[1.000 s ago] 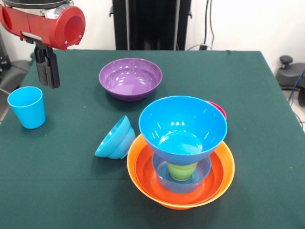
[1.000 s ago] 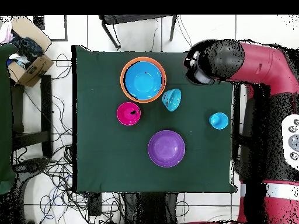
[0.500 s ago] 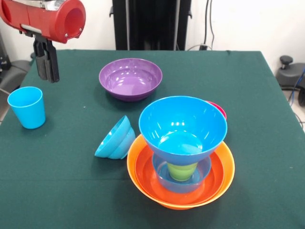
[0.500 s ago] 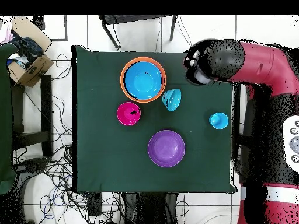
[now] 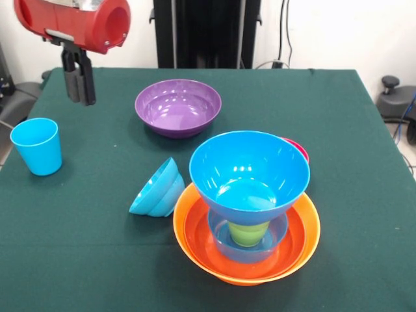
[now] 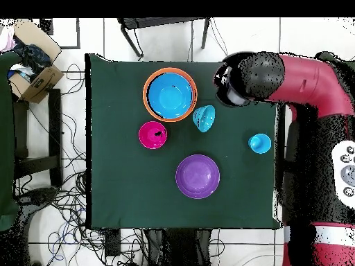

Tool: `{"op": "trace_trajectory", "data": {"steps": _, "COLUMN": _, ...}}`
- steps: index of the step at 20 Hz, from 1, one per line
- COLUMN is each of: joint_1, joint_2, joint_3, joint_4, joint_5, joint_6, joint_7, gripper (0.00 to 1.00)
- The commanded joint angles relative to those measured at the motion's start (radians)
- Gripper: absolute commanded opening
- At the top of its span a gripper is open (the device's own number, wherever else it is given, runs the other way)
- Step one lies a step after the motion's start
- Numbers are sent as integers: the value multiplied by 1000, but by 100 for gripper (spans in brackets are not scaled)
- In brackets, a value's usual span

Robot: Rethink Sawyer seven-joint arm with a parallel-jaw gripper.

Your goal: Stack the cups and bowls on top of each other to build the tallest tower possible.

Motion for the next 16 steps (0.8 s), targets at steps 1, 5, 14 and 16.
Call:
{"op": "trace_trajectory", "data": {"steps": 1, "joint_1": 30, "joint_2": -9, "joint_3": -19, "joint_4": 196, "joint_5": 7, "joint_6": -57, "joint_7": -13, "gripper": 0}}
{"op": "trace_trajectory", "data": {"steps": 5, "joint_1": 12, "joint_2": -10, "joint_3": 14, "joint_4": 239, "joint_5": 12, "joint_6": -77, "joint_7": -75, "gripper": 0}}
{"op": "trace_trajectory", "data": {"steps": 14, "joint_1": -14, "joint_2": -10, "joint_3": 102, "joint_4": 321, "joint_5": 6, "joint_6": -153, "joint_7": -212, "gripper": 0}}
{"op": "trace_trajectory", "data": {"steps": 16, "joint_1": -13, "joint_2": -11, "joint_3": 108, "joint_4": 316, "joint_5": -8, "joint_6": -151, "joint_7": -225, "gripper": 100}}
